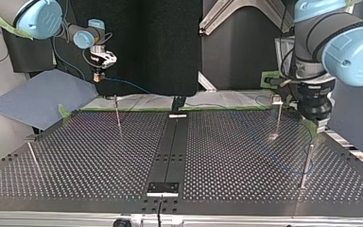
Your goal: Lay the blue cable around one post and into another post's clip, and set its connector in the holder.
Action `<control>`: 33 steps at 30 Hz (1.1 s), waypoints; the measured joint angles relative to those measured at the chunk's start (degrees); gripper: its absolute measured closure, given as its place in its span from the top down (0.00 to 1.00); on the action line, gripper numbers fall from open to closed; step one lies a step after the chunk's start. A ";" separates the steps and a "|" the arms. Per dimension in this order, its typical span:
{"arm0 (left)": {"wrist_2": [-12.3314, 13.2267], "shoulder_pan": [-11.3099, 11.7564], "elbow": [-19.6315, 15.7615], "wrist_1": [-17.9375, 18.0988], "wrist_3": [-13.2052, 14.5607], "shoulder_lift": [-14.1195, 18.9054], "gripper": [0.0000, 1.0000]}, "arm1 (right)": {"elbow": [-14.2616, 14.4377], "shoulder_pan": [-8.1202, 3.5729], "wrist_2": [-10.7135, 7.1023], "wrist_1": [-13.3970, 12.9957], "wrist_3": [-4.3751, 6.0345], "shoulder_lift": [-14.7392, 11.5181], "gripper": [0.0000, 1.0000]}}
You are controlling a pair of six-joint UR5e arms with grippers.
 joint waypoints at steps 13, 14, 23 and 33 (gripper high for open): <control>-2.93 -0.52 -0.07 -6.80 -0.64 0.89 1.00 | -0.02 0.11 -0.19 0.62 0.01 0.00 0.00; -3.05 -0.56 -0.08 -7.49 -0.68 0.96 1.00 | -0.02 0.15 -0.19 0.64 0.02 0.00 0.00; -3.25 -0.67 -0.10 -10.91 -0.82 1.06 1.00 | -0.03 0.30 -0.19 0.67 0.02 0.00 0.00; -3.25 -0.81 -0.13 -11.11 -0.83 1.05 1.00 | -0.02 0.34 -0.19 0.67 0.01 0.00 0.00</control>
